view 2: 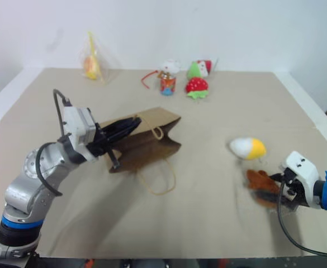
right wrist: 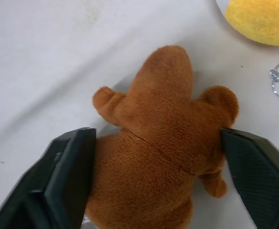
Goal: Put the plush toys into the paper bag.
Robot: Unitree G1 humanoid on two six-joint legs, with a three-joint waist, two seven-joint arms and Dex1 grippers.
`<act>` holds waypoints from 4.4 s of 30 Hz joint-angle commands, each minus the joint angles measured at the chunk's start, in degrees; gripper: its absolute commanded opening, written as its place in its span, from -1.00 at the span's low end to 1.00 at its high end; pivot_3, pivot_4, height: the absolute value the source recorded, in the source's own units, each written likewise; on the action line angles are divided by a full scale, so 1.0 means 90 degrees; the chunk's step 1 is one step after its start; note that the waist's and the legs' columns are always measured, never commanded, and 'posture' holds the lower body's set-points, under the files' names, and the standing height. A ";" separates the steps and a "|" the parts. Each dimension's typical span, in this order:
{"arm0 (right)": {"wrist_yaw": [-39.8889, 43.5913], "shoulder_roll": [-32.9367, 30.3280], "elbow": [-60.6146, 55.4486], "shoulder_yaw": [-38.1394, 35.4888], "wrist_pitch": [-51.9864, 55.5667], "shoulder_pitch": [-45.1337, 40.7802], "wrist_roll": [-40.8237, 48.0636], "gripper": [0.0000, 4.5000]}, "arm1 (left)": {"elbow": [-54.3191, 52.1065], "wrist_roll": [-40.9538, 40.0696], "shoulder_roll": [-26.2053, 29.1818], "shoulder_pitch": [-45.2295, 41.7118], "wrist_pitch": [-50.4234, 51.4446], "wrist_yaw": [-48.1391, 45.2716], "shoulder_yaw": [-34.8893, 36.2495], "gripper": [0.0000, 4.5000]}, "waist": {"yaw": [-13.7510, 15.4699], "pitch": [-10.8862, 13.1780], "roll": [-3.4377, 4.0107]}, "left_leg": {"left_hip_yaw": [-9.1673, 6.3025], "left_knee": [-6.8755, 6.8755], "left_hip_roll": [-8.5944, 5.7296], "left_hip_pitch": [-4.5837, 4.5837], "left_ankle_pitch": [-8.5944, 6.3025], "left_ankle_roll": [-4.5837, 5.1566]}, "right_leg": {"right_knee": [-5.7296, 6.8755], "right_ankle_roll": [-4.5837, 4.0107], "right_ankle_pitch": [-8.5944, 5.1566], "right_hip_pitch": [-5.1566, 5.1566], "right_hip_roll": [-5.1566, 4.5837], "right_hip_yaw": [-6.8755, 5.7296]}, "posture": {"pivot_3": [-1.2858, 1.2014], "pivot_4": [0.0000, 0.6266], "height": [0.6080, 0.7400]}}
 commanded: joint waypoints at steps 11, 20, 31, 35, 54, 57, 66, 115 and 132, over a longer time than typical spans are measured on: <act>0.0050 -0.0107 -0.0510 0.0008 0.0155 -0.0628 0.0281 -0.73 | -0.0070 0.0066 0.0028 -0.0167 -0.0090 -0.0014 0.0047 -1.00 | -0.0008 0.0000 0.0000 | 0.0003 0.0004 -0.0005 0.0003 0.0001 0.0002 | 0.0000 0.0003 0.0003 0.0001 0.0000 0.0015 | 0.03 -0.52 1.00; -0.0106 0.0251 -0.2302 0.0583 0.1940 -0.2599 0.2109 -0.73 | 0.0007 0.0115 0.0007 -0.0173 -0.0082 0.0061 0.0090 -1.00 | -0.0006 0.0001 0.0001 | -0.0004 -0.0002 -0.0003 0.0008 0.0002 0.0002 | 0.0001 0.0016 0.0014 0.0000 0.0010 0.0018 | 0.03 -0.52 1.00; -0.0636 0.1795 -0.2805 0.2459 0.1854 -0.4308 0.2264 -0.73 | 0.0176 0.0269 -0.0072 -0.0340 -0.0174 0.0153 0.0058 -1.00 | -0.0001 0.0002 -0.0003 | 0.0004 0.0003 -0.0004 -0.0015 0.0003 0.0007 | -0.0002 0.0028 0.0018 -0.0015 -0.0001 0.0026 | 0.03 -0.52 1.00; -0.0673 0.2261 -0.2323 0.2877 0.1335 -0.4928 0.1816 -0.73 | 0.0142 0.0287 -0.0072 -0.0286 -0.0157 0.0172 0.0062 -1.00 | -0.0005 0.0002 -0.0003 | 0.0005 0.0002 -0.0002 -0.0016 0.0004 0.0008 | -0.0002 0.0026 0.0019 -0.0016 -0.0001 0.0028 | 0.03 -0.52 1.00; -0.1690 0.4315 -0.0621 0.4269 -0.0028 -0.5807 -0.0262 -0.73 | 0.0043 0.0315 -0.0354 -0.0450 0.0096 0.0565 0.0017 -1.00 | -0.0008 0.0002 -0.0003 | 0.0009 -0.0003 0.0015 -0.0019 0.0005 0.0008 | 0.0001 0.0019 0.0022 -0.0023 0.0008 0.0029 | 0.03 -0.52 1.00; -0.1814 0.4503 -0.0461 0.4395 -0.0170 -0.5879 -0.0532 -0.73 | 0.0048 0.0348 -0.0348 -0.0453 0.0097 0.0585 0.0021 -1.00 | -0.0008 0.0002 -0.0003 | 0.0008 -0.0005 0.0017 -0.0021 0.0005 0.0008 | 0.0003 0.0016 0.0021 -0.0026 0.0010 0.0028 | 0.03 -0.52 1.00; -0.1874 0.4932 -0.0521 0.4273 0.0133 -0.5933 -0.0490 -0.11 | 0.0058 0.0422 -0.0329 -0.0440 0.0083 0.0629 -0.0019 -1.00 | -0.0007 0.0002 -0.0003 | 0.0008 -0.0005 0.0017 -0.0021 0.0006 0.0007 | 0.0004 0.0013 0.0022 -0.0026 0.0009 0.0027 | 0.03 -0.52 1.00; -0.1436 0.1429 0.1068 0.1647 0.0054 -0.3397 -0.0266 -0.91 | 0.0210 0.0392 -0.0276 -0.0614 0.0150 0.0502 -0.0025 -1.00 | -0.0007 0.0001 -0.0001 | 0.0017 0.0002 -0.0018 -0.0007 0.0022 0.0034 | -0.0001 0.0044 0.0037 -0.0007 0.0004 0.0079 | 0.03 -0.52 1.00; -0.1770 0.3527 -0.2331 0.2671 0.2718 -0.5549 0.2660 -0.91 | 0.0344 0.0476 -0.0467 -0.0760 0.0098 0.0595 -0.0130 -1.00 | -0.0015 0.0006 0.0007 | 0.0013 -0.0009 -0.0007 -0.0019 0.0022 0.0034 | 0.0003 0.0035 0.0034 -0.0023 0.0009 0.0084 | 0.03 -0.52 1.00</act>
